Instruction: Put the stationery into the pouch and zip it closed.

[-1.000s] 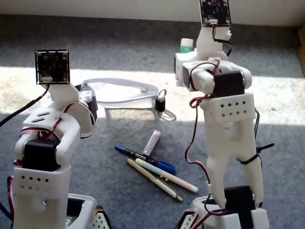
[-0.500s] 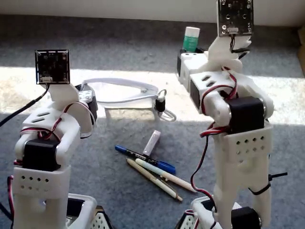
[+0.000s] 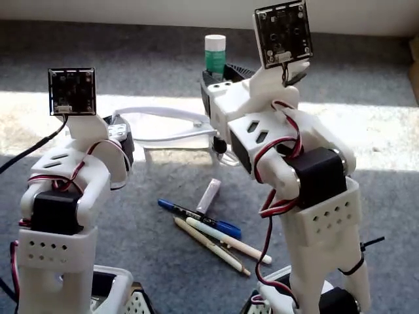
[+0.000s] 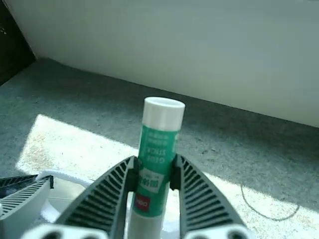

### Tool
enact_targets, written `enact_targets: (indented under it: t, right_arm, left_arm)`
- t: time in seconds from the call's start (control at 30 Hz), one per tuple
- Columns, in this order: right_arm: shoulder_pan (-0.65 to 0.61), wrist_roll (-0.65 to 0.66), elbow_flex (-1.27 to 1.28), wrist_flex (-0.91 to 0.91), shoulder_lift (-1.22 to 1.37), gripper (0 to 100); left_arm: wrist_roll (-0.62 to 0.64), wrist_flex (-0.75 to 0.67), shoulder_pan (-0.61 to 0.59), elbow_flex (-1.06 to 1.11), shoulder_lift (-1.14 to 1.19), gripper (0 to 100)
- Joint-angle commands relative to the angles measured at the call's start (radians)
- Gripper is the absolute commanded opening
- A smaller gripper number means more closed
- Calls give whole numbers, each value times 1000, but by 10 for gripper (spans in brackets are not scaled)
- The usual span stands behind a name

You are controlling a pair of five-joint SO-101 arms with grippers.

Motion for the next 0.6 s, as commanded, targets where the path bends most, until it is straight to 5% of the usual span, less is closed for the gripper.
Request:
enact_targets:
  t: [0.0, 0.23, 0.57]
  right_arm:
    - [-22, -3, -7, -36, -35, 5]
    - [-188, -5, -7, -51, -36, 5]
    - [-199, -2, 214, -305, -39, 5]
  left_arm:
    - [-6, -8, -16, 5, 42, 11]
    - [-8, -2, -16, 5, 42, 11]
    - [-8, -2, -18, 5, 42, 11]
